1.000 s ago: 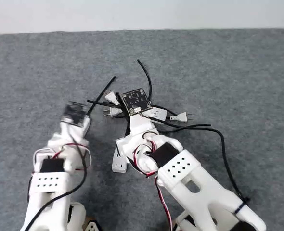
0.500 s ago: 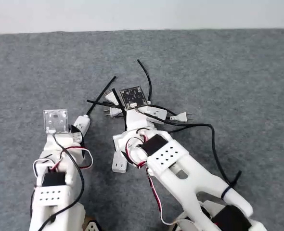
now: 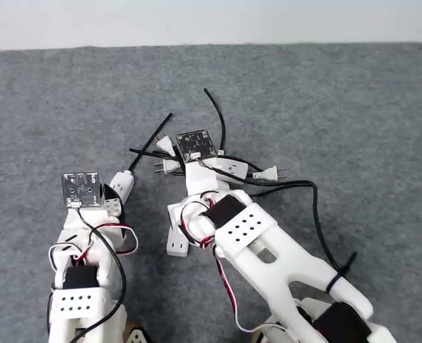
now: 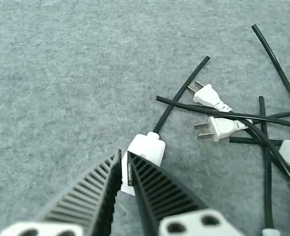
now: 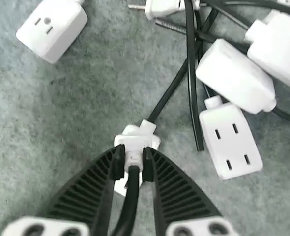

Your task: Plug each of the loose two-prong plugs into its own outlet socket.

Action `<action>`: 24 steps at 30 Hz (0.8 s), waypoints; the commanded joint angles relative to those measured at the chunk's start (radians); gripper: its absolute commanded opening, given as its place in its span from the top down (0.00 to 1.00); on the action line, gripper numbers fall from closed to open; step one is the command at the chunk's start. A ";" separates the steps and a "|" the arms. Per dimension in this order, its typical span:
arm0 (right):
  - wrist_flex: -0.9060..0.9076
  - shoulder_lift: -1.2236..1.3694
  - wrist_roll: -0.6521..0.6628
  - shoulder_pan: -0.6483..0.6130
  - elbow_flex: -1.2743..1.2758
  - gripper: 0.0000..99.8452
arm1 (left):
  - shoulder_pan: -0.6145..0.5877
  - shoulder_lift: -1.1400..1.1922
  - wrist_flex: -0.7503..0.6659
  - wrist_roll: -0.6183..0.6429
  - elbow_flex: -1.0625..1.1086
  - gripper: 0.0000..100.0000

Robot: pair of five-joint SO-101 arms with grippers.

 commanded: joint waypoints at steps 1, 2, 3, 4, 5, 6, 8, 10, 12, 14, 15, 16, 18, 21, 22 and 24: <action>0.027 -0.001 -0.012 -0.012 -0.026 0.99 | 0.000 0.023 -0.015 0.011 -0.045 0.99; 0.028 -0.001 -0.011 -0.012 -0.026 0.99 | 0.000 0.034 -0.018 0.011 -0.047 0.99; 0.035 -0.001 -0.011 -0.012 -0.026 0.99 | 0.000 0.041 -0.020 0.011 -0.048 0.99; 0.038 -0.001 -0.011 -0.012 -0.029 0.99 | 0.000 0.044 -0.020 0.011 -0.050 0.99; 0.041 -0.001 -0.011 -0.012 -0.035 0.99 | 0.000 0.057 -0.020 0.011 -0.058 0.99; 0.050 -0.002 -0.009 -0.012 -0.043 0.99 | 0.000 0.061 -0.020 0.011 -0.062 0.99; 0.061 -0.002 -0.008 -0.007 -0.055 0.99 | 0.000 0.072 -0.020 0.011 -0.067 0.99; 0.062 -0.021 0.009 -0.004 -0.060 0.99 | 0.000 0.074 -0.020 0.011 -0.068 0.99; 0.065 -0.068 0.058 -0.004 -0.054 0.99 | 0.000 0.074 -0.020 0.011 -0.068 0.99; 0.091 -0.131 0.092 -0.001 -0.054 0.99 | 0.000 0.072 -0.020 0.011 -0.068 0.99; 0.102 -0.162 0.110 0.013 -0.054 0.99 | 0.000 0.072 -0.020 0.011 -0.068 0.99; 0.114 -0.189 0.132 0.025 -0.058 0.99 | 0.000 0.072 -0.020 0.011 -0.068 0.99; 0.130 -0.228 0.163 0.048 -0.063 0.99 | 0.000 0.071 -0.020 0.011 -0.068 0.99; 0.159 -0.229 0.186 0.056 -0.089 0.99 | 0.000 0.071 -0.020 0.011 -0.068 0.99; 0.170 -0.211 0.187 0.056 -0.103 0.99 | 0.000 0.071 -0.020 0.011 -0.067 0.99; 0.197 -0.150 0.184 0.050 -0.143 0.99 | 0.000 0.071 -0.020 0.011 -0.067 0.99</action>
